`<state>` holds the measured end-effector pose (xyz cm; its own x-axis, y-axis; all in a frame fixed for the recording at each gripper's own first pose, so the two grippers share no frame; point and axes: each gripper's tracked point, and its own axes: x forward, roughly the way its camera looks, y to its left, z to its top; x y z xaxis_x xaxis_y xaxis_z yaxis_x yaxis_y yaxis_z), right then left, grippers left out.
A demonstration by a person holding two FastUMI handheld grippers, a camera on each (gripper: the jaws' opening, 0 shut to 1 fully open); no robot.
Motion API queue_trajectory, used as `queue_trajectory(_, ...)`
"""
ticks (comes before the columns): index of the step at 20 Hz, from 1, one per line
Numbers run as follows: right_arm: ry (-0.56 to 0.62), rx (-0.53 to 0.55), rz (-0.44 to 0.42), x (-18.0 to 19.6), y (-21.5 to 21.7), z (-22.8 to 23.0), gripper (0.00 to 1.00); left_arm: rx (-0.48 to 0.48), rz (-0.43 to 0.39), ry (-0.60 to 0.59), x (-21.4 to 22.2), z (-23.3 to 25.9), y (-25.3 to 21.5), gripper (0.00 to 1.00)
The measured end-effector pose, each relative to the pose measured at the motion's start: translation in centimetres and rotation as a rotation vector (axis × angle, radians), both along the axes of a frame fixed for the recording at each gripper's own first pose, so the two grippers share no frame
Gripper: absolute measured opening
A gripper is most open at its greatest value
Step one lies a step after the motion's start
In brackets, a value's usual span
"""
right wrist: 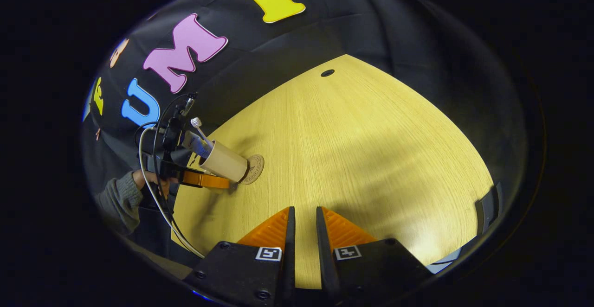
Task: Put the toothbrush and toothpaste on the desktop into the cup, then pick up the cup and place it on the coaster on the desktop.
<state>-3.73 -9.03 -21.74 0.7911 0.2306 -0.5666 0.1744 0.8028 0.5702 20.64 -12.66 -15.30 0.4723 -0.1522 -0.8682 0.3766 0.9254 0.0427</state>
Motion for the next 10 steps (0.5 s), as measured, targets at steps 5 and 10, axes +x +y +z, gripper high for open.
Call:
queue_trajectory(5,0.006,0.004,-0.028,-0.4,-0.7,-0.2,0.27,0.011,-0.035,0.007,0.2,-0.2,-1.7,0.36)
queue_trajectory(10,0.006,0.008,-0.054,-0.5,-1.5,-0.2,0.27,0.023,-0.051,0.015,0.1,-0.6,-2.4,0.32)
